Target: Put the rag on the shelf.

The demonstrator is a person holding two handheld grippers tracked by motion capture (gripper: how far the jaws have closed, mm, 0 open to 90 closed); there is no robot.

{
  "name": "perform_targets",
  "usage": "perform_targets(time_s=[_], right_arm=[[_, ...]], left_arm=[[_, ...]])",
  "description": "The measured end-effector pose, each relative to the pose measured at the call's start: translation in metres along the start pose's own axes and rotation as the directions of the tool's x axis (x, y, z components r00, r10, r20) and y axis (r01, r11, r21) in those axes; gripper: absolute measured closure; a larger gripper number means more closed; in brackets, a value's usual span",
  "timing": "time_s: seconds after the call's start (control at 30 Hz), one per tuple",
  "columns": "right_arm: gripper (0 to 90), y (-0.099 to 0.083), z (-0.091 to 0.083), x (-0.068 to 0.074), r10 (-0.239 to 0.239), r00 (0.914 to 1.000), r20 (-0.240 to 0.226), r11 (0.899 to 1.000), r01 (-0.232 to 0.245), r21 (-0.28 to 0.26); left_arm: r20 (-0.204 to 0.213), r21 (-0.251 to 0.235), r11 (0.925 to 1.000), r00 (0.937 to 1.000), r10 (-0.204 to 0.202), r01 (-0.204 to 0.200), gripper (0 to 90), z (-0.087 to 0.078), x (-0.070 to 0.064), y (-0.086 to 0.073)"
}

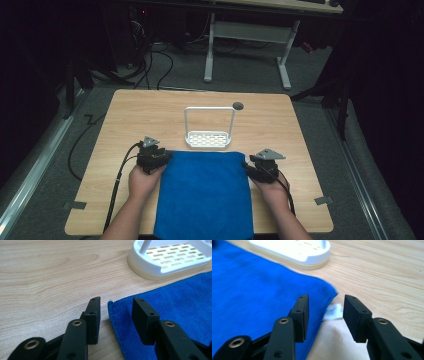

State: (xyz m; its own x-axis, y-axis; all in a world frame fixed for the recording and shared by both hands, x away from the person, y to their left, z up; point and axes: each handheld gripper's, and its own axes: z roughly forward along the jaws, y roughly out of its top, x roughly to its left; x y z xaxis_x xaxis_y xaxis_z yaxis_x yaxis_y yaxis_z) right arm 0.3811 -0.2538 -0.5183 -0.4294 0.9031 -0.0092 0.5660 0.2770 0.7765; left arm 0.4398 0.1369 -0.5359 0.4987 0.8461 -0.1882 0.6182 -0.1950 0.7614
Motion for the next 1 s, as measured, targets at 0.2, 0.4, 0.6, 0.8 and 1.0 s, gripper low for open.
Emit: perform_targets(time_s=[0.2, 0.4, 0.6, 0.8, 1.0], right_arm=[[60.7, 0.011, 0.026, -0.008, 0.037, 0.9993, -0.002, 0.998, -0.037, 0.046], [80.5, 0.010, 0.031, -0.006, 0.040, 0.9990, -0.020, 0.997, -0.039, 0.061], [87.1, 0.011, 0.023, 0.001, 0.012, 0.9996, -0.025, 1.000, -0.011, 0.013], [87.4, 0.012, 0.008, 0.011, -0.015, 0.9996, -0.022, 0.996, 0.013, -0.086], [87.5, 0.009, -0.012, 0.023, -0.047, 0.9984, -0.032, 0.982, 0.041, -0.182]], left_arm=[[0.012, 0.006, 1.0000, 0.9999, 0.003, -0.003, 67.5, 0.000, 0.000, 0.000], [0.031, 0.020, 0.9993, 0.9991, 0.030, -0.030, 81.8, 0.001, -0.002, 0.000], [0.032, -0.008, 0.9984, 0.9979, 0.055, -0.055, 88.5, -0.002, -0.003, -0.001], [0.013, -0.087, 0.9897, 0.9932, 0.116, -0.114, 88.7, -0.011, -0.010, -0.006], [-0.012, -0.162, 0.9748, 0.9881, 0.153, -0.153, 88.8, -0.022, -0.017, -0.008]])
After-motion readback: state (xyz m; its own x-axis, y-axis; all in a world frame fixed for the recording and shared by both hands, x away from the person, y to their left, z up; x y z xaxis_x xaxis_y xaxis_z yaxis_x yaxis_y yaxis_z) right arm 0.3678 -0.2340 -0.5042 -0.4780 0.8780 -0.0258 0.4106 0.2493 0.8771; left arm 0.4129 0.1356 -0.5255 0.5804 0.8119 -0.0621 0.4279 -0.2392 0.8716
